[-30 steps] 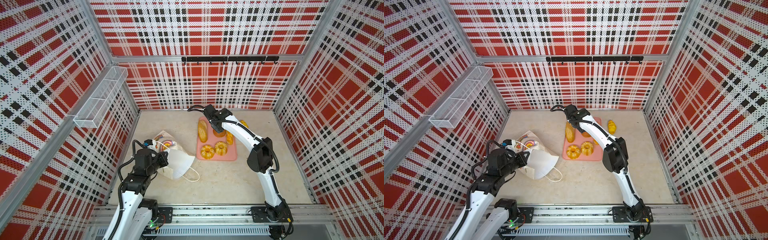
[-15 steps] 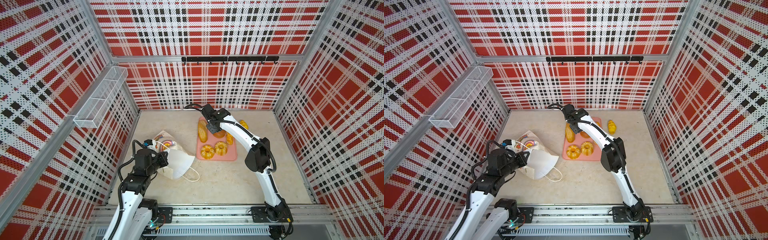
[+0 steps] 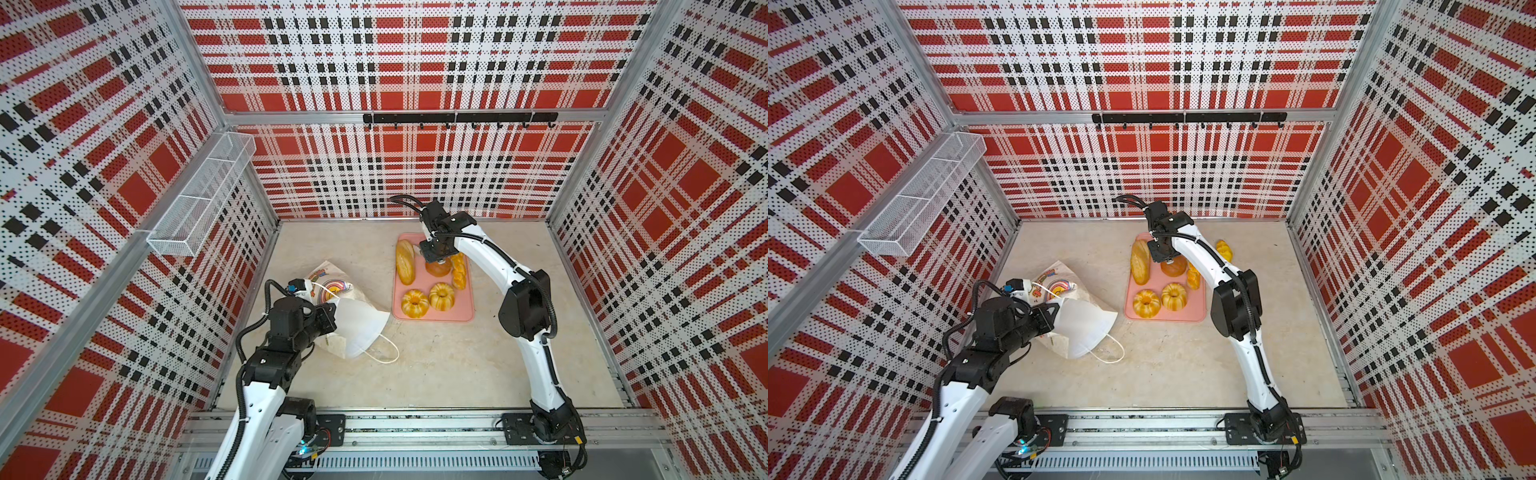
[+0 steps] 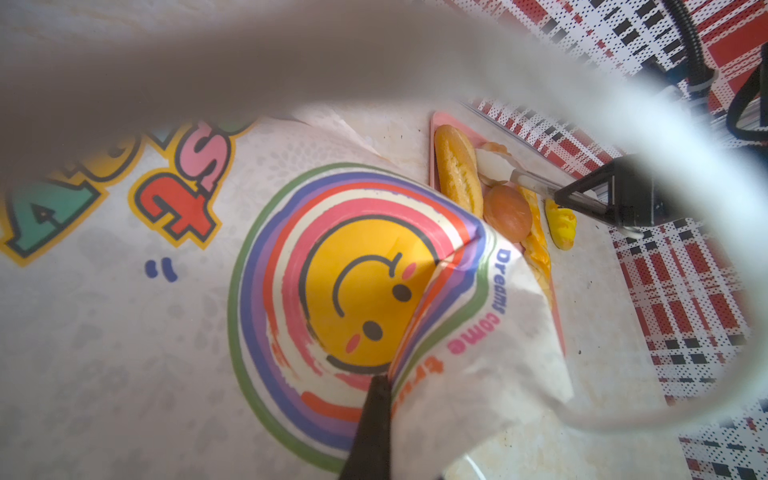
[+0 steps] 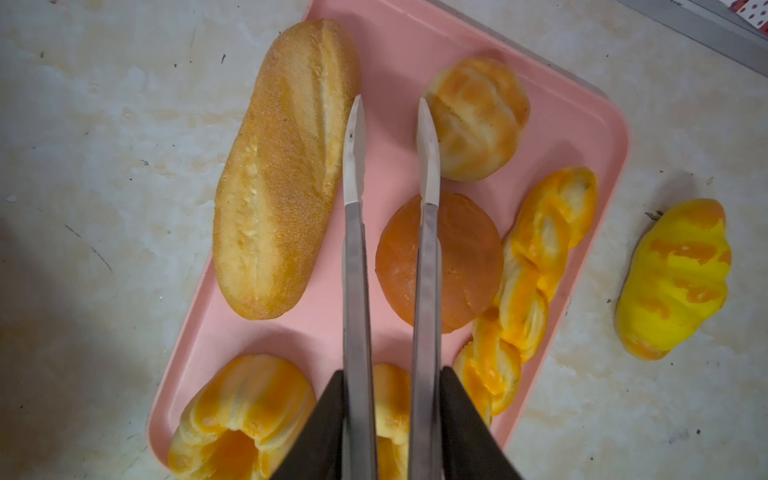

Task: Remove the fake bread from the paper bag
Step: 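Lower the pale bun onto the tray and open the tongs, then stand the bag upright with the left gripper while the right withdraws the tongs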

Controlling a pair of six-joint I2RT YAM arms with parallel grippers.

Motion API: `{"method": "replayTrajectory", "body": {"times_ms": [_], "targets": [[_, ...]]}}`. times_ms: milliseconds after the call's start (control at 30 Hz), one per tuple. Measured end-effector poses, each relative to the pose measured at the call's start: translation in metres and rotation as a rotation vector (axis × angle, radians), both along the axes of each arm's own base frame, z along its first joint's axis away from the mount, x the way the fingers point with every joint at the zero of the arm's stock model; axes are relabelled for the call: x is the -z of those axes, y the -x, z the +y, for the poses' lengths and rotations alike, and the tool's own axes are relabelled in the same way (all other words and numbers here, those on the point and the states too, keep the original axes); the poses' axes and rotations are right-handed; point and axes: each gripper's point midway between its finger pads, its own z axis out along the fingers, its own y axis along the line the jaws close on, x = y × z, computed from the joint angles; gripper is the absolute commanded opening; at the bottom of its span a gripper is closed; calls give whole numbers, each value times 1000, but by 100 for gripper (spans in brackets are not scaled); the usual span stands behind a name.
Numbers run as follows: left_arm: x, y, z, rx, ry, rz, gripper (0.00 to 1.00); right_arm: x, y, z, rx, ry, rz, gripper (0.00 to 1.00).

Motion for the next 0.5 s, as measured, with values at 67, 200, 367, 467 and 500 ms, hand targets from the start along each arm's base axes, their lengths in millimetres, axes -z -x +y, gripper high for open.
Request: {"method": "replayTrajectory", "body": {"times_ms": [67,200,367,467,500], "targets": [[0,0,0,0,0,0,0,-5,4,0,4,-14,3,32],[0,0,0,1,0,0,0,-20,12,-1,2,-32,-10,30],[0,0,-1,5,-1,0,0,-37,26,-10,5,-48,-23,31],[0,0,-1,7,-3,-3,0,-41,36,-19,20,-50,-16,33],[-1,1,-1,8,-5,-7,0,-42,40,-22,25,-49,-12,33]]}}
